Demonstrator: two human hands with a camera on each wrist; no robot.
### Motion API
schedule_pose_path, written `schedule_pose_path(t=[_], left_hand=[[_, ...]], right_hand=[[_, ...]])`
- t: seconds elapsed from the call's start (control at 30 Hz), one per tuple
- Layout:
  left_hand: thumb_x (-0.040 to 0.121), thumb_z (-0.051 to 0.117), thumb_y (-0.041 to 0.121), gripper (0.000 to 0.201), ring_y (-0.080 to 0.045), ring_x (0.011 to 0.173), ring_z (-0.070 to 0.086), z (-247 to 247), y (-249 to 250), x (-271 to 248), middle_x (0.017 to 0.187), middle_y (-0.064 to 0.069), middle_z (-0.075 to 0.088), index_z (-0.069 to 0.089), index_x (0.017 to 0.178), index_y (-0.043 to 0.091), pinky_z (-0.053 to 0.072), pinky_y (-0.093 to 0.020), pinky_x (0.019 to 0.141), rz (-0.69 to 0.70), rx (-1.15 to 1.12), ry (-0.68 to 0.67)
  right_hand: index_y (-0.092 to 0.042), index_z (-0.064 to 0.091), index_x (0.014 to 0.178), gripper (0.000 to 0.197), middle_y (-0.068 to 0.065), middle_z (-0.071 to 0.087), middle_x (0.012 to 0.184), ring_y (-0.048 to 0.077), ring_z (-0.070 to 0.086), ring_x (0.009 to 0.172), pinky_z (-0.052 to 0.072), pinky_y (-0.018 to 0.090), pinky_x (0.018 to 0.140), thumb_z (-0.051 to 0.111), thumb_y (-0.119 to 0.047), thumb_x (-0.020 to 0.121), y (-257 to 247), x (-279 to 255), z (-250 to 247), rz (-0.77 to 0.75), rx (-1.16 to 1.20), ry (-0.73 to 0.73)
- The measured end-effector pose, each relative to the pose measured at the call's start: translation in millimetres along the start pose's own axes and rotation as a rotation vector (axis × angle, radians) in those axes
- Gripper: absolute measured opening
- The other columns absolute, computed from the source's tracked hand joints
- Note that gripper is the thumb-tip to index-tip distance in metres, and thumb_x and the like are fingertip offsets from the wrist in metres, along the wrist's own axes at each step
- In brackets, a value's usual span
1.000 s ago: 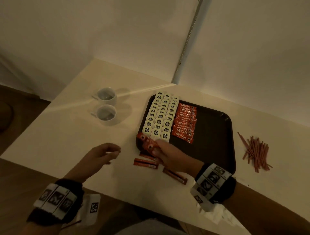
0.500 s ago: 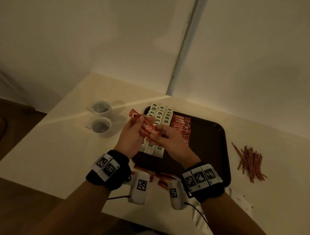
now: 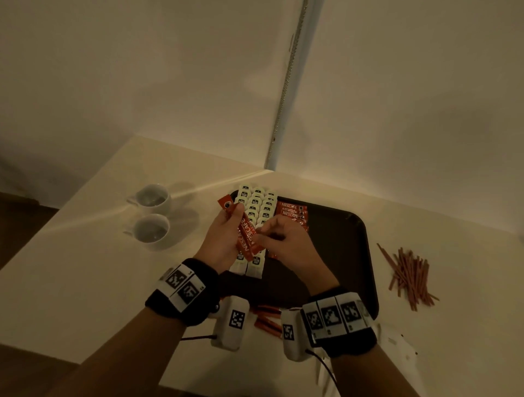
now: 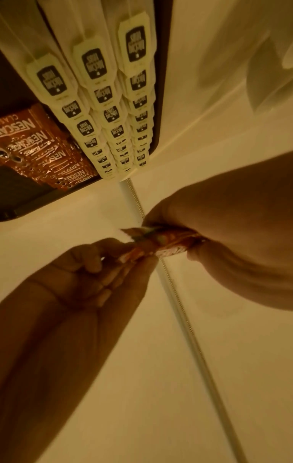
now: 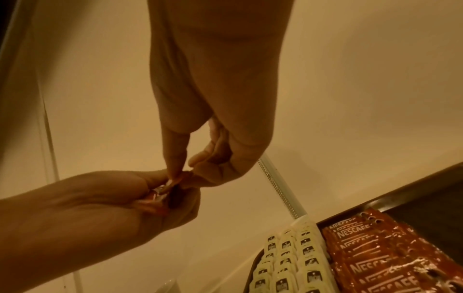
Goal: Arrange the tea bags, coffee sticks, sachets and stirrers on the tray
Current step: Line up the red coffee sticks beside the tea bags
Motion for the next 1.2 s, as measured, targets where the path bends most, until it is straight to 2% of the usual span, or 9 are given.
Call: schedule_pose_path(t=[0.13,0.27,0.37,0.53,0.63,0.7,0.83,0.93,1.2], left_hand=[[0.098,0.045,0.035,0.03,-0.021,0.07,0.069,-1.1,-2.7,9.0,0.076,-0.001,0.071,0.06,0.107,0.01,0.056,-0.036,0.067,0.047,0.166,0.033],[0.084,0.064,0.035,0.024,-0.005,0.041,0.035,-7.7,3.1,16.2,0.055,0.007,0.045,0.055,0.087,0.013,0.031,-0.018,0.036,0.042,0.408,0.022],[0.077,0.074,0.027,0.025,-0.005,0.044,0.043,-0.5,2.8,13.4,0.059,0.007,0.054,0.061,0.094,0.016,0.032,-0.016,0.038,-0.012,0.608,-0.149],[0.079,0.075,0.019,0.016,-0.006,0.051,0.055,6.3,10.0,15.5,0.064,0.004,0.064,0.067,0.094,0.016,0.037,-0.017,0.039,0.101,0.743,-0.096],[0.081,0.073,0.02,0.015,-0.005,0.048,0.052,5.4,16.9,20.0,0.074,-0.006,0.069,0.068,0.093,0.012,0.037,-0.017,0.039,0.1,0.782,-0.067],[0.081,0.073,0.022,0.017,-0.005,0.047,0.051,8.9,21.4,20.5,0.075,-0.008,0.07,0.069,0.093,0.009,0.036,-0.017,0.039,0.107,0.817,-0.086],[0.083,0.071,0.015,0.006,0.0,0.043,0.05,19.0,30.3,18.3,0.055,0.009,0.061,0.071,0.085,0.009,0.036,-0.012,0.041,0.231,0.833,-0.091],[0.083,0.071,0.013,0.003,0.001,0.039,0.049,22.8,34.4,18.2,0.047,0.012,0.057,0.069,0.082,0.011,0.036,-0.009,0.043,0.282,0.884,-0.096],[0.078,0.076,0.011,0.01,-0.003,0.042,0.054,11.3,37.0,16.0,0.07,-0.003,0.068,0.071,0.086,0.008,0.04,-0.012,0.043,0.284,0.89,-0.11]], right_hand=[[-0.009,0.057,0.11,0.026,0.011,0.069,0.095,0.012,0.067,0.082,0.055,0.02,0.069,0.065,-0.007,0.085,0.3,3.0,-0.3,0.036,0.027,-0.093],[-0.007,0.058,0.113,0.024,0.01,0.064,0.106,0.017,0.065,0.093,0.054,0.018,0.073,0.058,-0.007,0.089,4.0,9.3,-13.9,0.066,0.115,-0.029],[-0.006,0.049,0.115,0.03,0.015,0.063,0.113,0.027,0.063,0.107,0.055,0.033,0.087,0.06,-0.003,0.087,8.8,13.5,-17.9,0.099,0.382,0.039],[-0.021,0.044,0.117,0.033,0.016,0.064,0.106,0.025,0.067,0.093,0.056,0.03,0.072,0.054,-0.003,0.091,6.8,15.3,-20.3,0.087,0.688,0.097],[-0.013,0.053,0.114,0.024,0.01,0.065,0.101,0.021,0.065,0.089,0.055,0.029,0.072,0.057,-0.018,0.091,10.0,16.8,-26.9,0.079,0.566,0.172],[-0.009,0.055,0.111,0.027,0.006,0.066,0.098,0.018,0.065,0.088,0.056,0.031,0.077,0.062,-0.013,0.086,9.0,17.3,-28.6,0.039,0.559,0.175],[-0.005,0.06,0.095,0.008,0.003,0.065,0.08,0.011,0.062,0.073,0.053,0.02,0.065,0.059,-0.003,0.087,8.0,18.3,-20.1,0.087,0.64,0.096],[-0.007,0.058,0.104,0.019,0.005,0.067,0.086,0.011,0.065,0.073,0.053,0.02,0.065,0.06,-0.002,0.085,11.2,18.8,-19.1,0.082,0.694,0.123],[-0.007,0.064,0.096,0.012,0.014,0.065,0.104,0.023,0.066,0.087,0.057,0.033,0.082,0.062,-0.006,0.084,14.5,17.0,-33.2,0.08,0.497,0.156]])
Point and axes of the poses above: each hand's wrist, its own x-axis towards the middle knuckle, its own z-axis out of the palm, y = z × x, the point moved 4 cm from there along x, towards the middle knuckle
